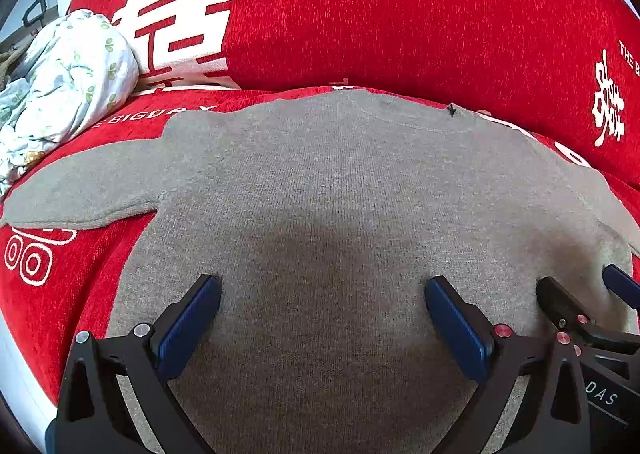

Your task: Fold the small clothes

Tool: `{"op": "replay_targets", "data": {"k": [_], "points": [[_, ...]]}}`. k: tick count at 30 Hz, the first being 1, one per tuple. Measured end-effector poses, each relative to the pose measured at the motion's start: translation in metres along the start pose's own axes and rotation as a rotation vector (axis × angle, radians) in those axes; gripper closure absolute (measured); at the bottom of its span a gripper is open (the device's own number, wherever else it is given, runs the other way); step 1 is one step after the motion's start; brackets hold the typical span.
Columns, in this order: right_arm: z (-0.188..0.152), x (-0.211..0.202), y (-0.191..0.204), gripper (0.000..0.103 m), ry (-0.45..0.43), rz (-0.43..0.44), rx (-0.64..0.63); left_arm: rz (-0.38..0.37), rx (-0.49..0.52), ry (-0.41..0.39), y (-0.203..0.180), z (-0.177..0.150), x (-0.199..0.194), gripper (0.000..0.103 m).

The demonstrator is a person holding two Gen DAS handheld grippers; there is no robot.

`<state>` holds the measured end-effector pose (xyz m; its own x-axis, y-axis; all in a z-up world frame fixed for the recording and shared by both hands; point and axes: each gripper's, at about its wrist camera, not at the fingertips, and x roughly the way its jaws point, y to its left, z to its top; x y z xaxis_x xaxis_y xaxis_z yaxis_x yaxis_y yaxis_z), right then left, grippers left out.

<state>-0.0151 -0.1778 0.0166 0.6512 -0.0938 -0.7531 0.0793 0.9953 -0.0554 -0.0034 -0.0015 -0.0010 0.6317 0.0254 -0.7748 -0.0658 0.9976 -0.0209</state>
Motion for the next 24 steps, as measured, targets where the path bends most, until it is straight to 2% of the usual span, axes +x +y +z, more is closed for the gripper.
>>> {"op": "replay_targets", "data": {"k": [9,17,22,24], "points": [[0.003,0.0,0.002,0.001,0.023,-0.007,-0.011,0.005,0.0,0.019,-0.001,0.003,0.001,0.0],[0.014,0.006,0.002,0.001,0.14,-0.012,-0.015,-0.025,0.012,0.161,0.004,0.017,0.006,0.0],[0.022,0.004,0.003,0.0,0.232,0.004,-0.018,-0.035,0.029,0.197,0.003,0.018,0.006,0.0],[0.027,-0.001,0.004,0.001,0.228,0.025,-0.027,-0.044,0.037,0.222,0.004,0.021,0.006,0.0]]}}
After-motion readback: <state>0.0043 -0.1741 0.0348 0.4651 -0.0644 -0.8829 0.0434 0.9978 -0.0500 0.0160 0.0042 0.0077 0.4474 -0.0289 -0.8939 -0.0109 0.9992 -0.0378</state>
